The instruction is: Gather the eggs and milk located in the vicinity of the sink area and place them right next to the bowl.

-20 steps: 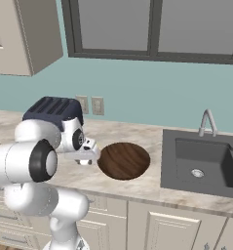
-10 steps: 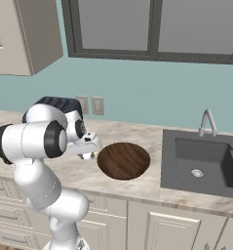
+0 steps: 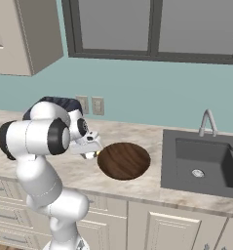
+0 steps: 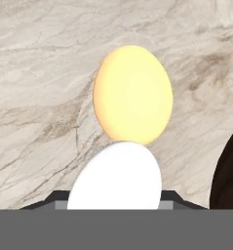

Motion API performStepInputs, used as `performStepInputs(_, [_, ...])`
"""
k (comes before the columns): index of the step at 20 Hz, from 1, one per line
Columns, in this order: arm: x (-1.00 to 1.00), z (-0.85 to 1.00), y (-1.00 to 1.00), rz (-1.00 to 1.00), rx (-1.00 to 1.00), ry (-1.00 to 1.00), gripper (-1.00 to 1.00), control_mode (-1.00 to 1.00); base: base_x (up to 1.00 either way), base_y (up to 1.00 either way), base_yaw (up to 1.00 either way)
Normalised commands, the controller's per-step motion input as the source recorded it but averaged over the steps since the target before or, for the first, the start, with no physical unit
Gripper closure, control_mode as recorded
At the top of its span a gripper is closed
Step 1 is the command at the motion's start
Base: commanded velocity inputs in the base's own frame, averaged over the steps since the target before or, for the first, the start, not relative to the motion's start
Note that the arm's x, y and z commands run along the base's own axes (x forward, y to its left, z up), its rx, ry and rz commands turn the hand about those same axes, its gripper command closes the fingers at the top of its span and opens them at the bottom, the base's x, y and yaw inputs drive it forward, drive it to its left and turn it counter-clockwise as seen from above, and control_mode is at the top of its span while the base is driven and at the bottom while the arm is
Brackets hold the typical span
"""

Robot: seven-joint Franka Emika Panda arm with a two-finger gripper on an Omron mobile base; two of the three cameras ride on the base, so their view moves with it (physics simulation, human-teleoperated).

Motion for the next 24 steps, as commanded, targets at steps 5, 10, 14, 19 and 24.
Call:
performStepInputs(5, [0.01, -0.2, -0.31, 0.0, 0.0, 0.0, 1.0, -1.0, 0.0, 0.0, 0.0])
performStepInputs(10, [0.15, -0.1, -0.13, 0.0, 0.0, 0.0, 1.0, -1.0, 0.0, 0.0, 0.0])
performStepInputs(14, [0.03, 0.0, 0.0, 0.0, 0.0, 0.01, 1.0, -1.0, 0.0, 0.0, 0.0])
performStepInputs(19, [0.0, 0.0, 0.02, 0.0, 0.0, 0.03, -1.0, -1.0, 0.0, 0.0, 0.0])
performStepInputs(24, [0.0, 0.0, 0.0, 0.0, 0.0, 0.01, -1.0, -1.0, 0.0, 0.0, 0.0])
